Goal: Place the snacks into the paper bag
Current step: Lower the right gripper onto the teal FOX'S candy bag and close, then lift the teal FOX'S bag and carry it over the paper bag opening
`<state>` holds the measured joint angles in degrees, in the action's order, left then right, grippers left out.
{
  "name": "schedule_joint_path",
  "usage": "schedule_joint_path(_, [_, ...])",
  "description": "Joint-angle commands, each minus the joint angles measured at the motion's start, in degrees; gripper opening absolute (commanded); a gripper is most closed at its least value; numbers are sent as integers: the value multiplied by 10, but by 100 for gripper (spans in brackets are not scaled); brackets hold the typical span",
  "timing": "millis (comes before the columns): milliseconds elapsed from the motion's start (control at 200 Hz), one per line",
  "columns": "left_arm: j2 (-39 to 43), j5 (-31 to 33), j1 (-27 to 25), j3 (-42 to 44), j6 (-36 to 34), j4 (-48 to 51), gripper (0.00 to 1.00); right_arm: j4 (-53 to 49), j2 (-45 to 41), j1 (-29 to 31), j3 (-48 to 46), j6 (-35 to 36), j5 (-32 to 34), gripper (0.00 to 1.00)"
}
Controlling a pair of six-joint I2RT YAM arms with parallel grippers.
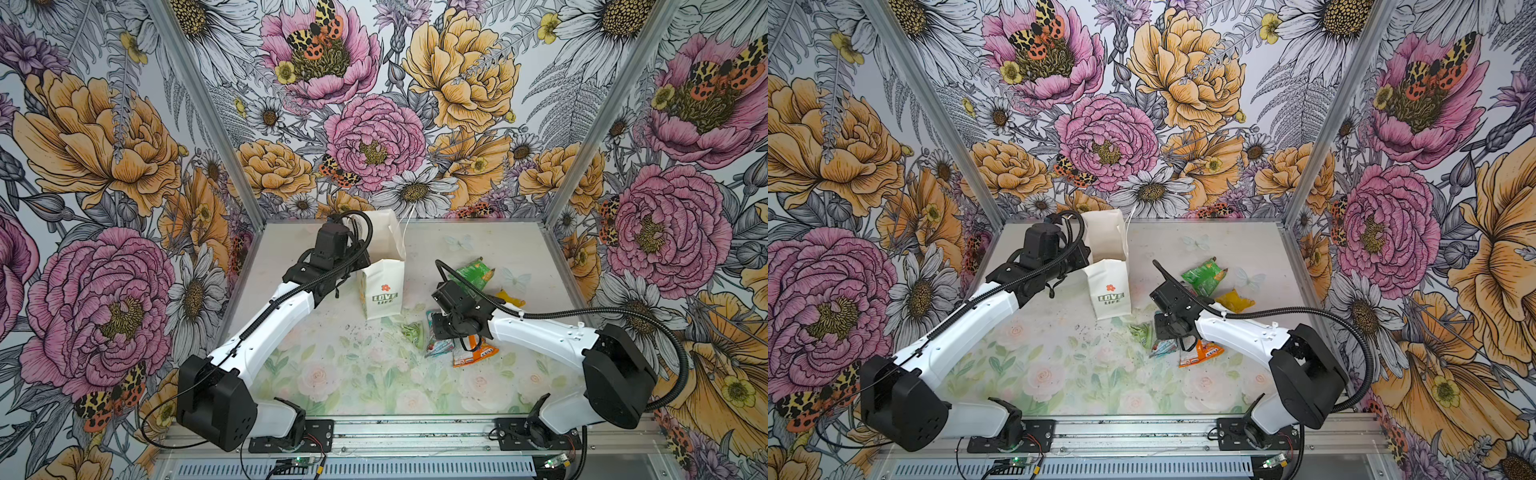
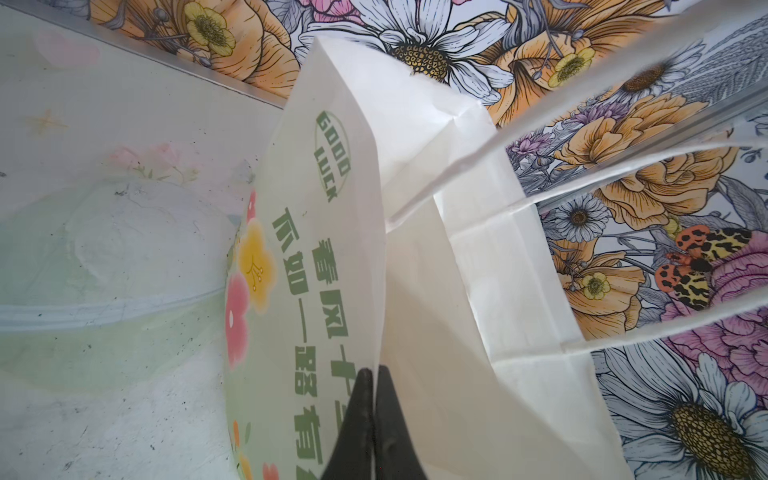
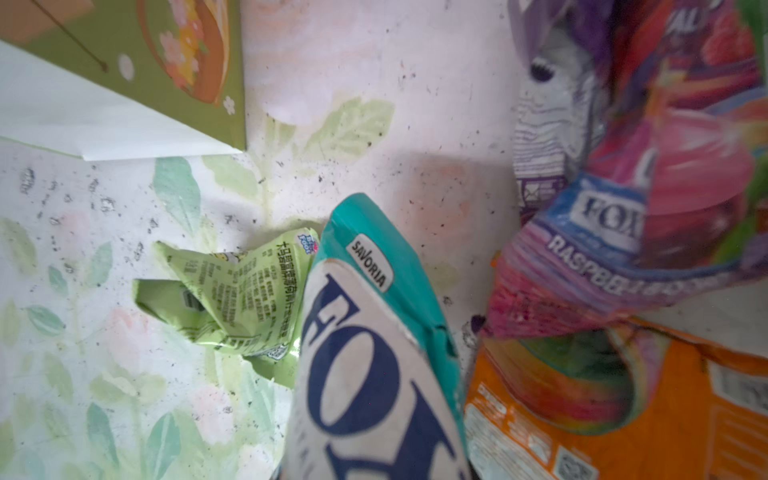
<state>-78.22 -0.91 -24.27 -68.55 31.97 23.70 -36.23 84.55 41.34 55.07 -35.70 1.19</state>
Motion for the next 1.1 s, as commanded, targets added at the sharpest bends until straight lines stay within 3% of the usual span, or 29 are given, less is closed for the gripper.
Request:
schedule_joint_path(0, [-6, -39, -8, 3, -22, -17, 0, -1, -36, -14, 36, 31, -14, 22])
schedule_joint_path(585, [-11, -81, -16, 0, -33, -54, 0, -53, -82, -47, 260, 153, -40, 14])
schedule_joint_path(1091, [-19, -71, -18, 6, -4, -70, 0, -53, -30, -48, 489, 206, -40, 10])
